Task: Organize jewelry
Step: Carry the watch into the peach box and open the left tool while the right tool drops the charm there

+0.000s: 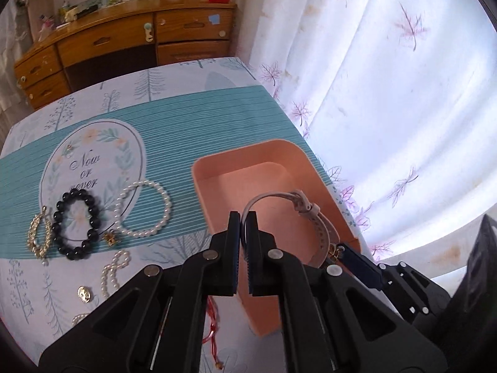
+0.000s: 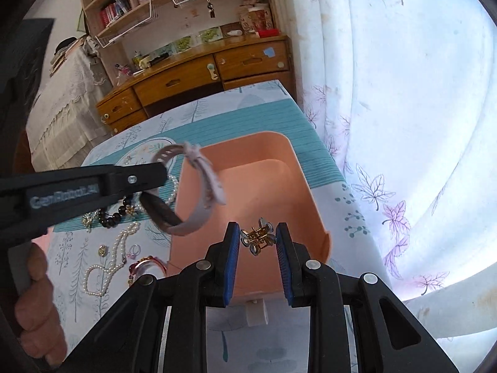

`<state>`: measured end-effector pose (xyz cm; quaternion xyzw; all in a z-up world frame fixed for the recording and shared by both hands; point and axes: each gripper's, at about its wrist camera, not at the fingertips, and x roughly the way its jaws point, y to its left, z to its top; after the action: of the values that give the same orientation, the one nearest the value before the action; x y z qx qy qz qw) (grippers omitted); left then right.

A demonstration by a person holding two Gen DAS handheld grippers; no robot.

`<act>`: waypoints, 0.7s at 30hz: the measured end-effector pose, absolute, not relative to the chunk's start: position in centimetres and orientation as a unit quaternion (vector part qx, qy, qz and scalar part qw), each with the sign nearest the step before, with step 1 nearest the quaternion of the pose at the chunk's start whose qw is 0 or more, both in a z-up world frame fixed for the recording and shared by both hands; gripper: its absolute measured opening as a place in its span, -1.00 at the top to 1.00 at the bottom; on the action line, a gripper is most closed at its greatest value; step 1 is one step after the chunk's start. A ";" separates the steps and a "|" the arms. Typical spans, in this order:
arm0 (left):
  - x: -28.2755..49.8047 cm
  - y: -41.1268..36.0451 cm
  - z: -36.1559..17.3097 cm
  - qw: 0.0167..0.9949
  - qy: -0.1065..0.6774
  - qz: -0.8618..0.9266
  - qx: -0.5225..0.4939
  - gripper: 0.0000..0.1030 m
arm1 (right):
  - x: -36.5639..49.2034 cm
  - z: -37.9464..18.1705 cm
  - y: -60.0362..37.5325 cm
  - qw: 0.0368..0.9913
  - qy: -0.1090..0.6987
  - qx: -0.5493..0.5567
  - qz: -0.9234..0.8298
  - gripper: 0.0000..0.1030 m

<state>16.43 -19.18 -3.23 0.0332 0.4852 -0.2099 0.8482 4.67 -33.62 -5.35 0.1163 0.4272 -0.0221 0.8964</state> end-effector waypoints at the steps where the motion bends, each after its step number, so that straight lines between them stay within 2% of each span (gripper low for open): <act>1: 16.6 -19.8 -3.7 0.848 0.485 -0.207 0.045 0.96 | 4.6 -5.7 -33.7 0.896 0.428 0.116 -0.023 0.54; 4: 16.6 -20.3 -4.5 0.848 0.487 -0.199 0.056 0.93 | 4.6 -6.6 -33.8 0.893 0.433 0.119 -0.027 0.50; 6: 16.4 -20.0 -4.9 0.848 0.490 -0.194 0.060 0.88 | 5.0 -7.1 -33.5 0.891 0.435 0.125 -0.029 0.32; 9: 16.3 -19.8 -5.2 0.841 0.498 -0.201 0.059 0.70 | 4.7 -7.5 -33.4 0.894 0.431 0.122 -0.031 0.26; 10: 16.2 -19.7 -5.2 0.842 0.498 -0.199 0.061 0.61 | 4.6 -7.6 -33.3 0.894 0.431 0.120 -0.031 0.26; 12: 15.8 -19.6 -5.1 0.844 0.495 -0.196 0.063 0.26 | 4.4 -7.6 -33.2 0.894 0.431 0.118 -0.031 0.26; 13: 15.6 -19.4 -4.9 0.846 0.492 -0.195 0.063 -0.07 | 4.3 -7.7 -33.0 0.894 0.432 0.118 -0.031 0.26; 14: 15.3 -19.2 -4.7 0.850 0.486 -0.193 0.059 -0.17 | 4.0 -7.4 -32.9 0.894 0.431 0.118 -0.031 0.26; 15: 15.1 -19.0 -4.5 0.854 0.481 -0.191 0.057 -0.23 | 3.9 -7.4 -32.8 0.894 0.431 0.119 -0.029 0.26; 21: 13.9 -18.5 -3.9 0.854 0.480 -0.192 0.064 -0.24 | 3.3 -7.3 -31.9 0.893 0.434 0.115 -0.020 0.26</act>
<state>13.85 -18.48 -3.92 0.0636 0.4798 -0.1922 0.8537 3.32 -31.85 -7.33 0.1152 0.4345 -0.0202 0.8931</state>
